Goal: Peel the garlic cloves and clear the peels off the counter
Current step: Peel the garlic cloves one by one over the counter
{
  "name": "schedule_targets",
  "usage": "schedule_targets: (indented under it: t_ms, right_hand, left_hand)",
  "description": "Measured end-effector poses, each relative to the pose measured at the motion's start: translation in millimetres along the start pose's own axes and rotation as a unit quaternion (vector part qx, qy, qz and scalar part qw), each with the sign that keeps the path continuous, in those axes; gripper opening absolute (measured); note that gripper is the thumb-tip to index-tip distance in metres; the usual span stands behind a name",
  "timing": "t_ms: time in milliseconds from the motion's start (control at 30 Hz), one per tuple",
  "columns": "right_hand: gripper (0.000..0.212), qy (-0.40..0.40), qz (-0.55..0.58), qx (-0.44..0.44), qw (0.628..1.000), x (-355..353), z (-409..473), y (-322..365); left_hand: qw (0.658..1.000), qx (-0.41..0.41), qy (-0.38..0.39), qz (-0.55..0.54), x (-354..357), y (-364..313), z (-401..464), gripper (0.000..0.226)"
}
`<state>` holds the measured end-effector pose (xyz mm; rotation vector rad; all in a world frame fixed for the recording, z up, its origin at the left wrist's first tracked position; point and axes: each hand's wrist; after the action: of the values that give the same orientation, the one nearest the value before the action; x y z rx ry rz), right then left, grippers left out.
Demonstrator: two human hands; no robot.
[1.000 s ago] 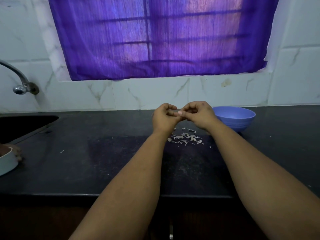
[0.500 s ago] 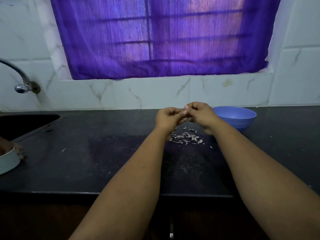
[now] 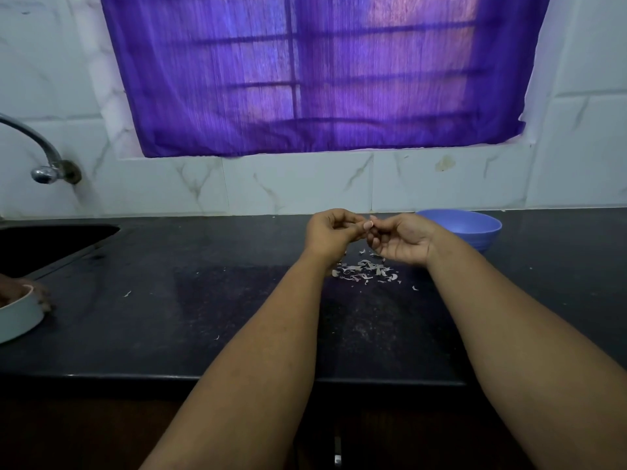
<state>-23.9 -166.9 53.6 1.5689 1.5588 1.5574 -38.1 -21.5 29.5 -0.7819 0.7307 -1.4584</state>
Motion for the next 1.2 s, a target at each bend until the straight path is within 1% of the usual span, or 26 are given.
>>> schedule_targets:
  t_ms: [133, 200, 233, 267, 333, 367, 500, 567, 667, 767, 867, 1033, 1200]
  right_hand:
    - [0.017, 0.013, 0.025, -0.02, 0.999, 2, -1, 0]
    - [0.016, 0.015, 0.022, -0.06, 0.998, 4, 1, -1]
    - [0.014, 0.011, -0.001, -0.092, 0.996, 5, 2, -3]
    - [0.011, -0.002, -0.042, -0.128, 0.991, 7, 4, -5]
    - [0.005, -0.047, -0.137, -0.196, 0.97, 8, 6, -10]
    - [0.007, -0.074, -0.17, -0.222, 0.957, 8, 7, -12]
    - [0.01, -0.149, -0.21, -0.279, 0.925, 6, 10, -9]
    - [0.011, -0.168, -0.248, -0.297, 0.907, 5, 12, -9]
    - [0.014, -0.191, -0.295, -0.323, 0.879, 3, 15, -9]
    - [0.013, -0.211, -0.356, -0.333, 0.847, 2, 14, -8]
    - [0.013, -0.23, -0.401, -0.34, 0.819, 5, 13, -8]
    - [0.014, -0.261, -0.407, -0.354, 0.801, 6, 11, -7]
    - [0.014, -0.255, -0.411, -0.351, 0.802, 6, 10, -7]
  left_hand:
    - [0.999, -0.008, -0.007, -0.042, -1, 1, 2, 0.007]
    - [0.999, -0.012, -0.022, -0.041, -3, 2, 4, 0.008]
    - [0.998, -0.016, -0.035, -0.041, -4, 4, 4, 0.008]
    - [0.998, -0.019, -0.047, -0.042, -5, 5, 5, 0.008]
    - [0.997, -0.022, -0.06, -0.033, -4, 6, 6, 0.007]
    - [0.998, -0.024, -0.059, -0.025, -4, 6, 6, 0.007]
    - [0.999, -0.03, -0.044, 0.001, 0, 5, 6, 0.011]
    - [0.998, -0.038, -0.044, 0.018, 0, 4, 5, 0.008]
    - [0.997, -0.056, -0.054, 0.017, 1, 3, 5, 0.003]
    - [0.997, -0.053, -0.06, 0.022, 1, 4, 4, 0.011]
    - [0.996, -0.048, -0.06, 0.036, 0, 5, 3, 0.011]
    - [0.997, -0.036, -0.043, 0.045, 2, 1, 2, 0.005]
    - [0.996, -0.059, -0.053, 0.028, 3, 1, 3, 0.006]
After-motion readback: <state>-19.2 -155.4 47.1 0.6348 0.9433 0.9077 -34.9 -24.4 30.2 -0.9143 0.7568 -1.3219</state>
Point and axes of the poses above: each hand's wrist, its own z-axis towards the middle knuckle, its own x-axis out of the palm, y = z × x, and after that the axes turned 8 degrees about x, right-handed
